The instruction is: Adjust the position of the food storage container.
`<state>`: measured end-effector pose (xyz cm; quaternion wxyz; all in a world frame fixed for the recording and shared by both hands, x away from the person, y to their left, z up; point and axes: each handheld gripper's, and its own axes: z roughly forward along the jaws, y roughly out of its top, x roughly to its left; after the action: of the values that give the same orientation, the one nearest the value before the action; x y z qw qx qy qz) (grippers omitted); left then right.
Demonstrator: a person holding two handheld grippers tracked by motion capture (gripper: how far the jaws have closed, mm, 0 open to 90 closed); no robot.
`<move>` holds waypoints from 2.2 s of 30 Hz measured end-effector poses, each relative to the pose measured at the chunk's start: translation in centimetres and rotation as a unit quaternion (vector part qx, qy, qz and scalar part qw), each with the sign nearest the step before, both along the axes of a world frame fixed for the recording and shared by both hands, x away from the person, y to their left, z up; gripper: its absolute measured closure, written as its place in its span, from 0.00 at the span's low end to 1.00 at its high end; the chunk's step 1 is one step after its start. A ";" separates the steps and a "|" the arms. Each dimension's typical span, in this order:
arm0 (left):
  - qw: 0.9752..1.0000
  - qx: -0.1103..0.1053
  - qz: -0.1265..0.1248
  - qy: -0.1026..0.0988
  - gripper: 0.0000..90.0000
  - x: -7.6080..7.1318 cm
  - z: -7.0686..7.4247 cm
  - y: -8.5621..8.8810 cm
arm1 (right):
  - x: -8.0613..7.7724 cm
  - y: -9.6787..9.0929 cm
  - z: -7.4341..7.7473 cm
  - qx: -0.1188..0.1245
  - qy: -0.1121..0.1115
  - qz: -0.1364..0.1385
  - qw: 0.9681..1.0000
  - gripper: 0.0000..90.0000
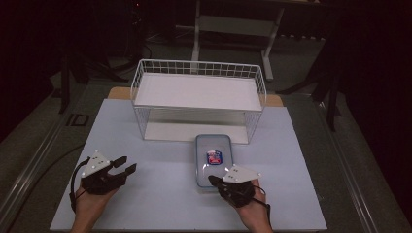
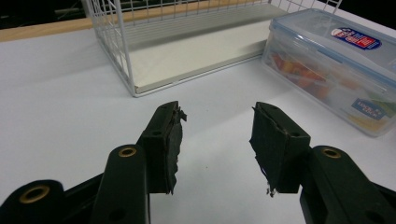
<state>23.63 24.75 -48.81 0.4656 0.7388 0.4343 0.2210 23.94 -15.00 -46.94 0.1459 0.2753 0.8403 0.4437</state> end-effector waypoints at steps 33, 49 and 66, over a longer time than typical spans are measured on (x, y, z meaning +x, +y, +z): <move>1.000 0.020 -0.007 -0.019 0.58 -0.3 0.1 -0.6 | 1.0 7.0 -1.3 -0.113 -0.002 0.019 0.993 1.00; 1.000 0.023 -0.008 -0.016 0.58 -0.2 0.0 -0.7 | 0.3 1.4 -1.5 -0.150 0.016 -0.017 0.988 1.00; 1.000 0.026 -0.008 -0.013 0.57 -0.2 -0.2 -1.0 | 1.6 -10.2 -0.3 -0.135 0.040 -0.133 0.981 1.00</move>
<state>23.42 23.79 -48.97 0.4535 0.7511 0.4167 0.2379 25.50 -25.20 -47.28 0.2056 0.3794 0.8538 0.2911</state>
